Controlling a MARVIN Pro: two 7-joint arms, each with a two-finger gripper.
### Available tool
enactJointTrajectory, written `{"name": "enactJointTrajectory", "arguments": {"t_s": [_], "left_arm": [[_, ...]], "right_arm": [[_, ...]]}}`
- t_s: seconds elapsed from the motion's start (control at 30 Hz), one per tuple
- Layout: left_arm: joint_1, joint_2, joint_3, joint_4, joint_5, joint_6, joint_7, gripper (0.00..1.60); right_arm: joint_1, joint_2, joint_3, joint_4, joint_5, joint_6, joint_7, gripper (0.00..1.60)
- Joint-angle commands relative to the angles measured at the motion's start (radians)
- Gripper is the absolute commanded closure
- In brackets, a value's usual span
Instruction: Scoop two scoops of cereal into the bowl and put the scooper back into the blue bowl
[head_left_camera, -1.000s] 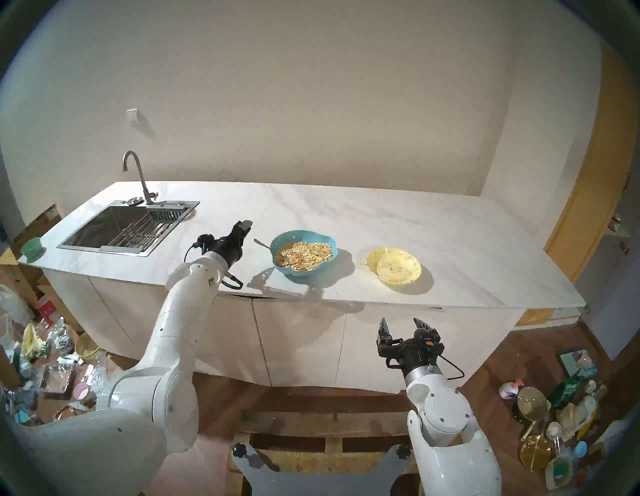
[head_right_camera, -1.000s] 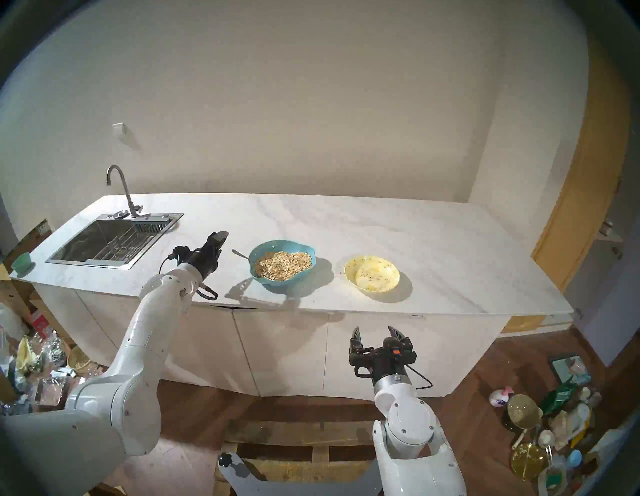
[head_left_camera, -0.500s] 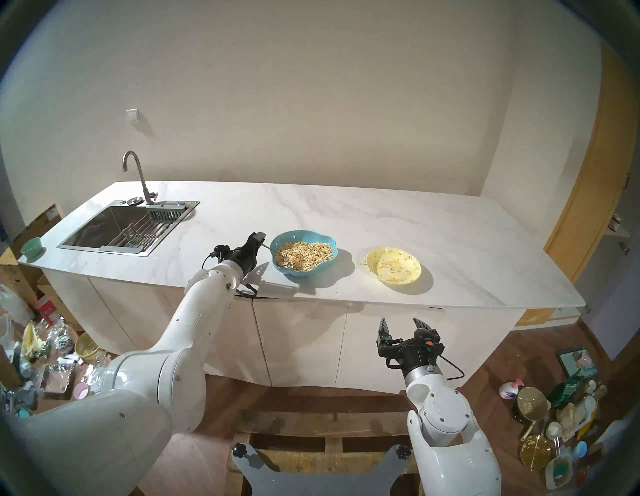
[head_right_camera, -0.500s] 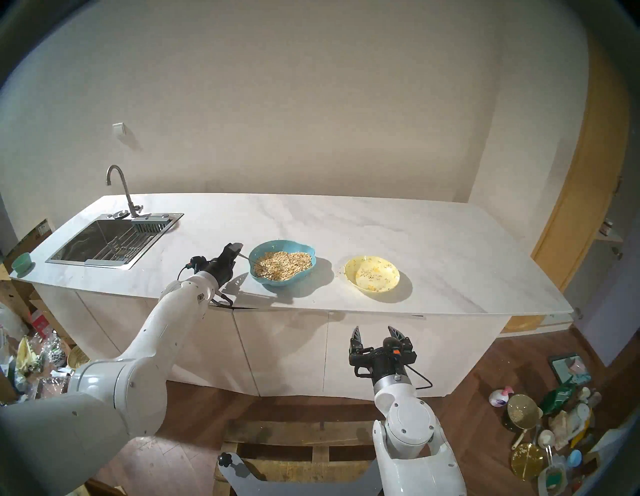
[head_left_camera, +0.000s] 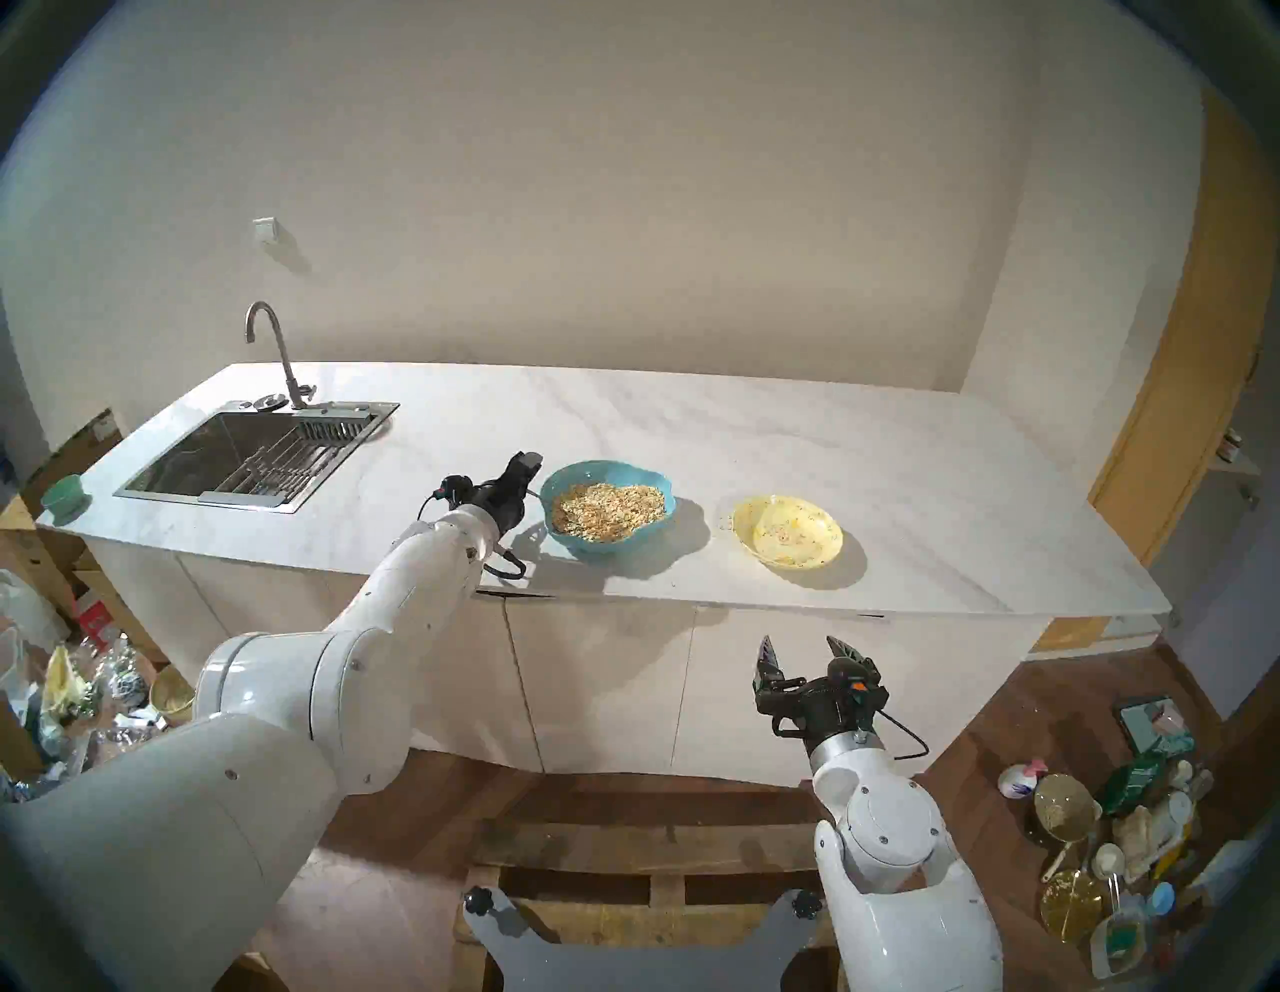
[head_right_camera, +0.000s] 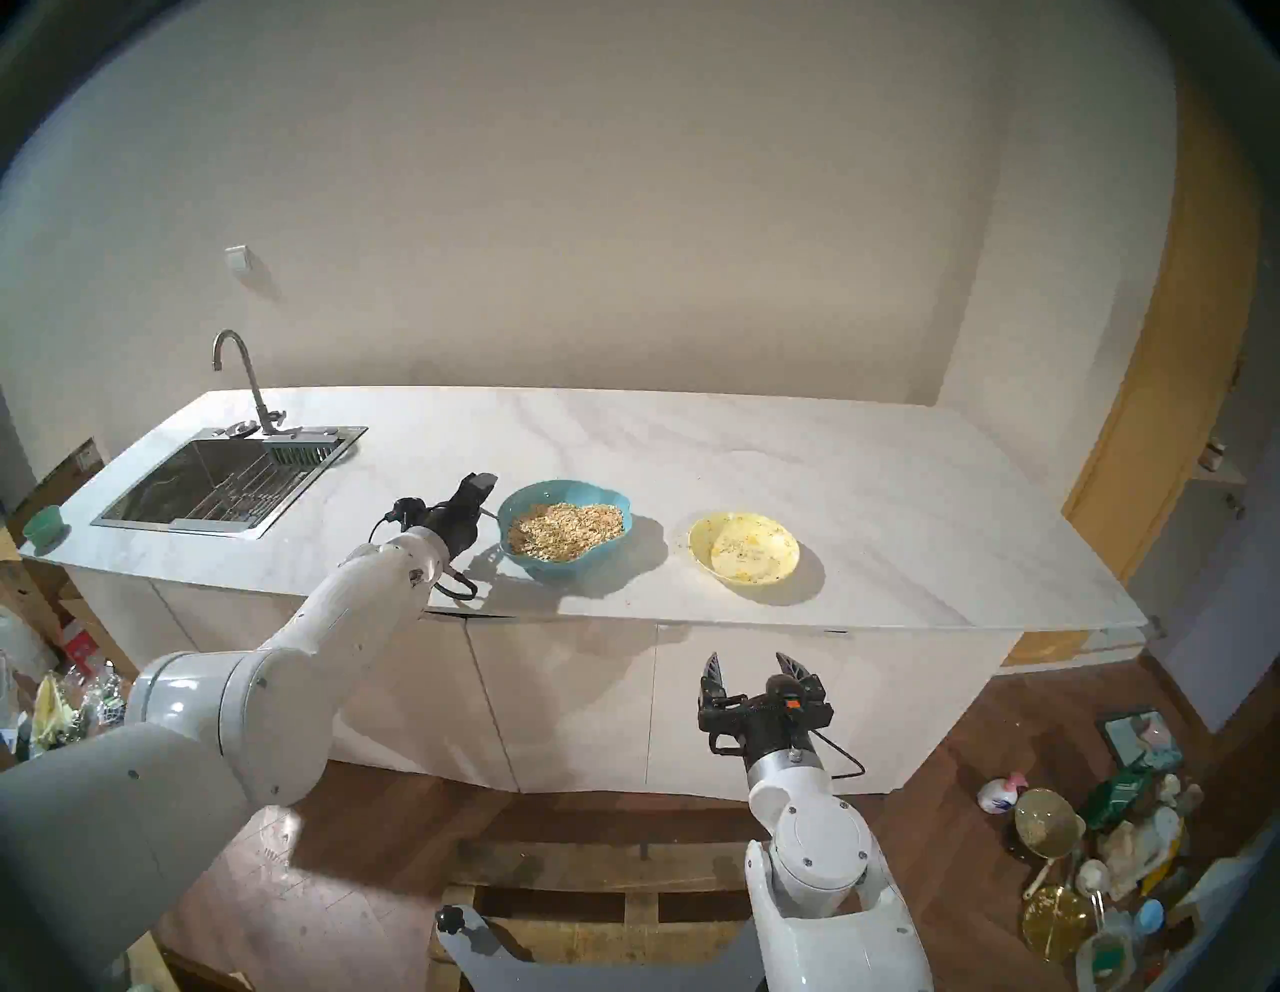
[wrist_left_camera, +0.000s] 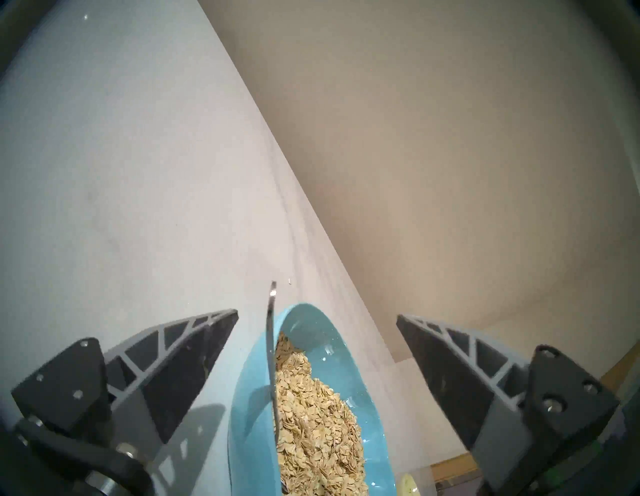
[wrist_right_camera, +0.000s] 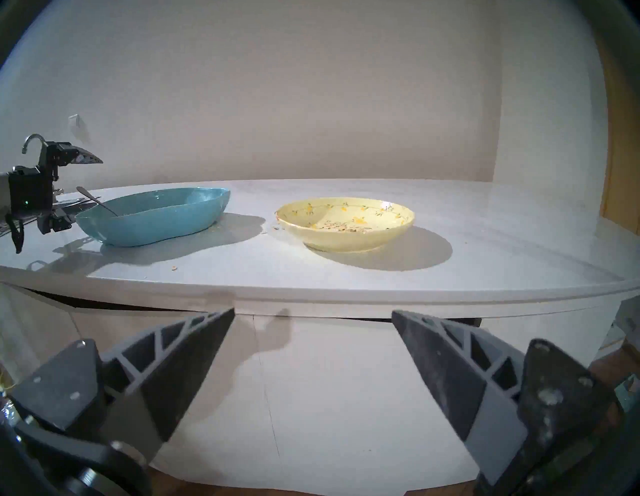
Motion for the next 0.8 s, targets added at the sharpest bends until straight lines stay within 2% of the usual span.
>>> {"name": "enactJointTrajectory", "arguments": {"t_s": [0.0, 0.03, 0.07, 0.1, 0.13, 0.53, 0.77], "left_arm": [[-0.045, 0.005, 0.006, -0.001, 0.007, -0.042, -0.041, 0.0], [-0.046, 0.005, 0.005, 0.003, 0.006, -0.043, -0.043, 0.0], [-0.048, 0.005, 0.006, 0.007, 0.006, -0.046, -0.046, 0.46], [-0.05, 0.004, 0.006, 0.011, 0.006, -0.049, -0.047, 0.46], [-0.051, 0.004, 0.006, 0.015, 0.006, -0.05, -0.05, 1.6], [-0.066, 0.011, 0.012, 0.044, 0.014, -0.079, -0.054, 1.6], [-0.087, 0.036, 0.09, 0.017, 0.072, -0.118, -0.046, 1.6]], "right_arm": [[0.006, -0.001, 0.0, -0.024, 0.0, -0.005, -0.001, 0.0], [0.006, -0.001, 0.0, -0.024, 0.0, -0.005, -0.001, 0.0], [0.006, -0.001, 0.0, -0.024, 0.0, -0.005, -0.001, 0.0], [0.006, -0.001, 0.0, -0.024, 0.0, -0.005, -0.001, 0.0], [0.006, -0.001, 0.0, -0.024, 0.0, -0.005, -0.001, 0.0], [0.006, -0.001, 0.0, -0.024, 0.0, -0.005, -0.001, 0.0], [0.006, -0.001, 0.0, -0.022, 0.0, -0.006, -0.001, 0.0]]}}
